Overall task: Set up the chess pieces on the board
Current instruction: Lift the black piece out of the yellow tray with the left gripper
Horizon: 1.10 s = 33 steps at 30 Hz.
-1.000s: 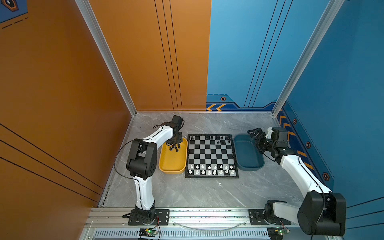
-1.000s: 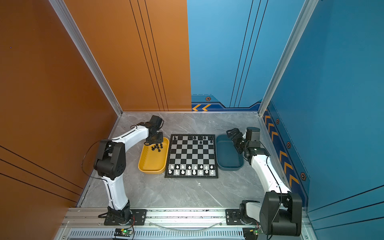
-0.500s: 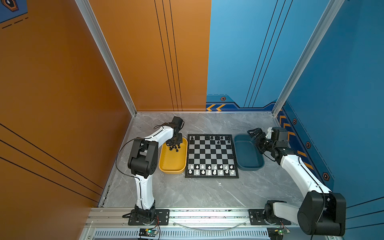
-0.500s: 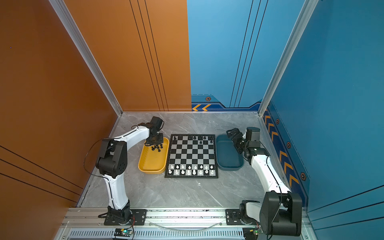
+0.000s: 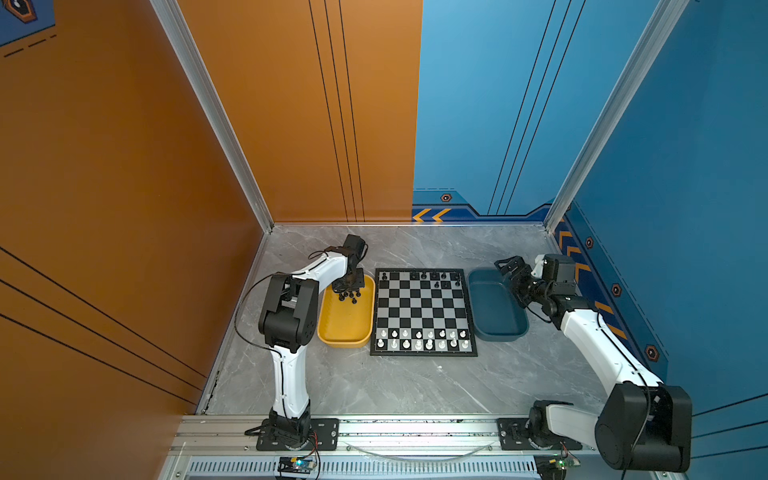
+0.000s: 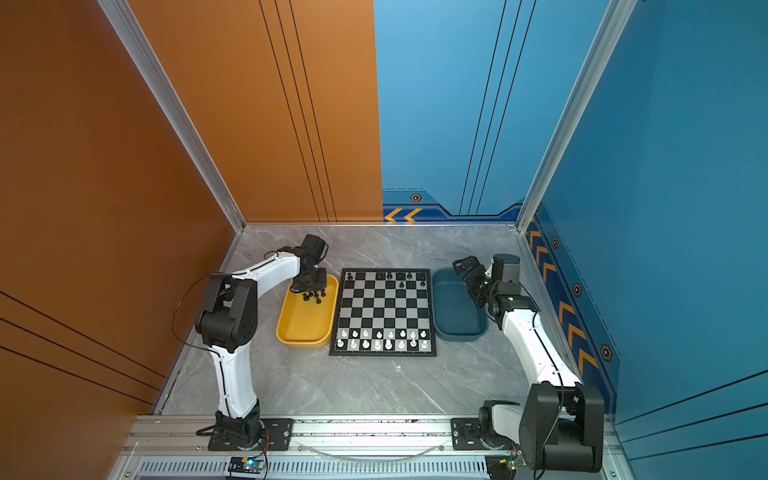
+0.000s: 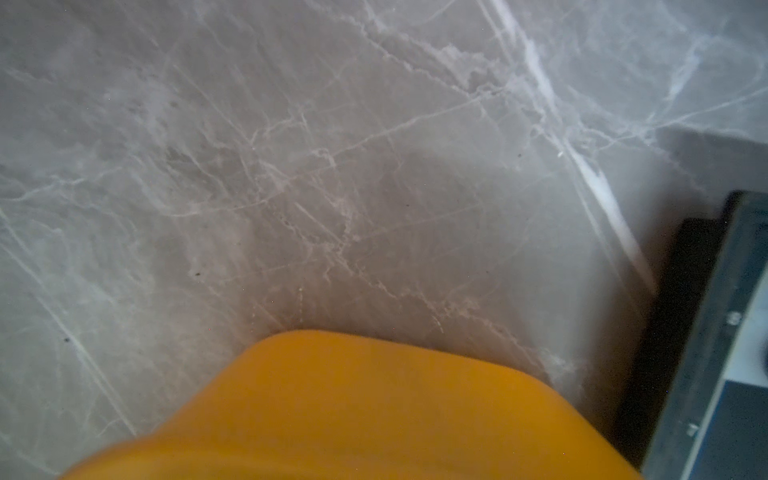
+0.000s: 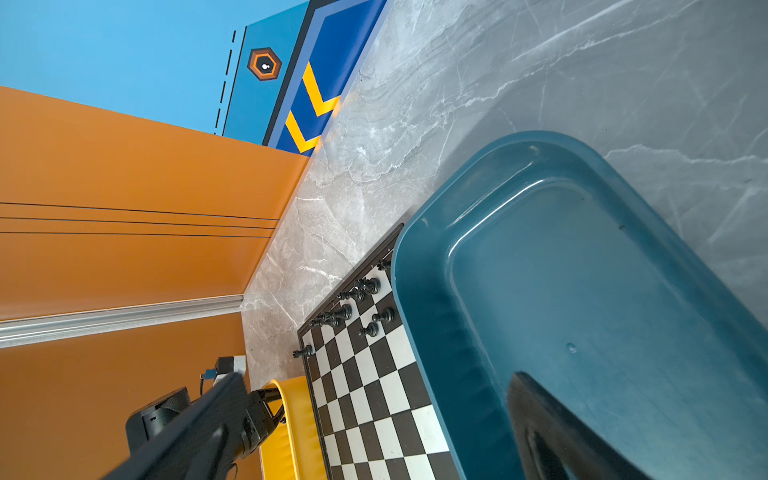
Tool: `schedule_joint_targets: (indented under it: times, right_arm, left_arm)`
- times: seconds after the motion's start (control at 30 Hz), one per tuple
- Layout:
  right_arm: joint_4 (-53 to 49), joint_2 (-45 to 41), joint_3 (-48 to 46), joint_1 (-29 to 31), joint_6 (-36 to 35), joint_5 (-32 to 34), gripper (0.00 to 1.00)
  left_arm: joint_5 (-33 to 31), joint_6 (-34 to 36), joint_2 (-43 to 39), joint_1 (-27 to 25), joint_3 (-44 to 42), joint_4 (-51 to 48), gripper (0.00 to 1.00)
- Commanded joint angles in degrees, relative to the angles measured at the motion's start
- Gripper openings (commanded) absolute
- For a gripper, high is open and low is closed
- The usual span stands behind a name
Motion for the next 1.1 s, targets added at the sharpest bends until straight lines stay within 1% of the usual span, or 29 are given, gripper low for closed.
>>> schedule_joint_targets:
  times: [0.0, 0.13, 0.43, 0.8, 1.07]
  right_arm:
    - [-1.27, 0.12, 1.27, 0.13, -0.74, -0.26, 1.0]
    - [-1.21, 0.03, 1.28, 0.13, -0.74, -0.26, 1.0]
    - [-1.24, 0.02, 1.34, 0.13, -0.65, -0.27, 1.0]
    - [-1.19, 0.25, 1.42, 0.04, -0.74, -0.44, 1.0]
    - [-1.16, 0.32, 1.34, -0.14, -0.82, -0.62, 1.0]
  left_arm:
    - [1.08, 0.47, 0.45, 0.39, 1.1, -0.8, 0.24]
    - [1.04, 0.74, 0.54, 0.4, 1.44, -0.89, 0.22]
    - [1.23, 1.1, 0.46, 0.48, 2.57, -1.59, 0.15]
    - [1.56, 1.44, -0.07, 0.39, 2.94, -2.29, 0.01]
    - [0.97, 2.21, -3.32, -0.48, 2.94, -3.76, 0.0]
